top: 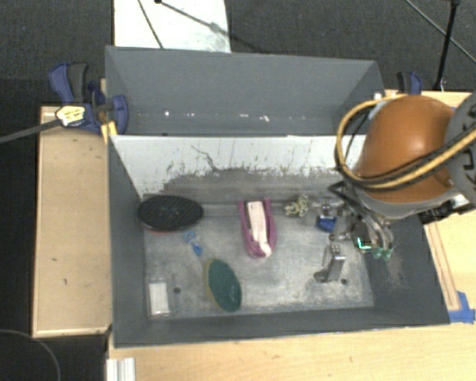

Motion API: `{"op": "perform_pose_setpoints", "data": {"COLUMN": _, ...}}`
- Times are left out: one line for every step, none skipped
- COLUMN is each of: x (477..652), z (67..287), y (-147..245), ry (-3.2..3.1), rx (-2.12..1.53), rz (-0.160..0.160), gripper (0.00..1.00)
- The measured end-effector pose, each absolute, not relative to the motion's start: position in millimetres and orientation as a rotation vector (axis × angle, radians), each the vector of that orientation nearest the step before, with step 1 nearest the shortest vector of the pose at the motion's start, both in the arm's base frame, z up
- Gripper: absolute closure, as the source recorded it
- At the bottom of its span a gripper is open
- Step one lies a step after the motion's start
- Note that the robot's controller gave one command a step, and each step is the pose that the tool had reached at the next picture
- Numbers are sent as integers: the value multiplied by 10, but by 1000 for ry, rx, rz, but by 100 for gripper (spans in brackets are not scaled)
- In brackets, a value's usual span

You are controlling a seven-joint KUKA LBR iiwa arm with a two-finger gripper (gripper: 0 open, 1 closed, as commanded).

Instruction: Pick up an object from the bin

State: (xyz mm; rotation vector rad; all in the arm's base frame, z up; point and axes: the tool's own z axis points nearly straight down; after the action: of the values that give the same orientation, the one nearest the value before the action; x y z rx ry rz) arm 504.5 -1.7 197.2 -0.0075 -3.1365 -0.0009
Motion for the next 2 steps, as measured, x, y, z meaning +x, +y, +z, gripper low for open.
{"op": "perform_pose_setpoints", "data": {"x": 5113, "z": 2214, "y": -712, "ry": -3118, "rx": -436, "rz": 2, "gripper": 0}}
{"op": "perform_pose_setpoints", "data": {"x": 5593, "z": 974, "y": -671, "ry": -3100, "rx": -486, "rz": 0, "gripper": 0}}
